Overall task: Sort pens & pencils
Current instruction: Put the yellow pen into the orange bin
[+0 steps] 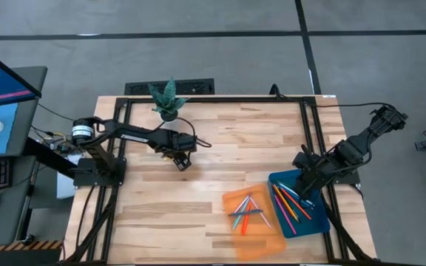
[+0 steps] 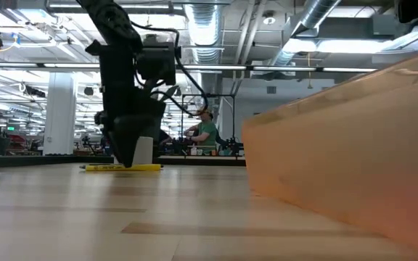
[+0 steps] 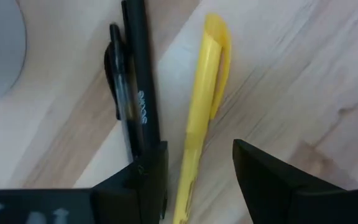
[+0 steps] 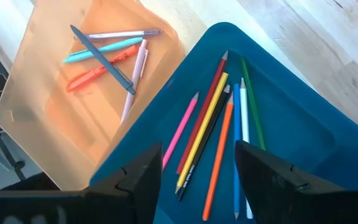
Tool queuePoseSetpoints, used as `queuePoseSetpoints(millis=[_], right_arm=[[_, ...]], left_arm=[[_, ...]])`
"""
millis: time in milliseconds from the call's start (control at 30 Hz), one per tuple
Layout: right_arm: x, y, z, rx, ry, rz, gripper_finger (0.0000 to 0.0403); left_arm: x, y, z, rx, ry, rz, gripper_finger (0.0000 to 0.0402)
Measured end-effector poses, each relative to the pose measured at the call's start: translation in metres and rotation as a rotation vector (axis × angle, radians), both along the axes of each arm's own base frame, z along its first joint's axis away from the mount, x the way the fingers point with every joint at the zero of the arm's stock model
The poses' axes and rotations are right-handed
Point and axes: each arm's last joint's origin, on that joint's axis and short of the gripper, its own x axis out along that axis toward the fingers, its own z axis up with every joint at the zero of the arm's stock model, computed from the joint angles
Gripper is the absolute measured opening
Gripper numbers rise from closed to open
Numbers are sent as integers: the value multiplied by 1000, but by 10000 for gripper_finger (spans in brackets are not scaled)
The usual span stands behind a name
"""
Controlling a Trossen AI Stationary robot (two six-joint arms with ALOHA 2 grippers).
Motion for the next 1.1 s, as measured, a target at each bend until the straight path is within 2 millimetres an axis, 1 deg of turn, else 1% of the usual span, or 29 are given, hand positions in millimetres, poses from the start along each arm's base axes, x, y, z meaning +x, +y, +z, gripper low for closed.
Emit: queuePoseSetpoints(millis=[200,300,400,533,567,633,767,867,1000,1100], right_arm=[[0,0,0,12,4,-25,221],[0,0,0,18,4,-23,221],[0,0,0,18,4,-23,221],[0,0,0,18,4,-23,221],[0,0,0,18,4,-23,221],[0,0,0,18,4,-23,221],[0,0,0,18,3,-22,221],[0,0,0,17,3,-21,221],[0,0,0,15,2,-15,221],[0,1,0,16,0,-14,221]], left_arm=[[4,1,-17,-2,50,-26,170],[5,0,-21,-23,59,-18,158],[5,0,-22,-45,56,-8,119],[7,-1,-21,-94,53,6,31],[8,-2,-20,-104,50,14,20],[11,-2,-17,-114,38,45,18],[21,-7,-7,-120,17,93,23],[38,-18,11,-143,-69,87,12],[56,-37,33,-103,-155,96,11],[68,-58,54,-76,-245,116,19]])
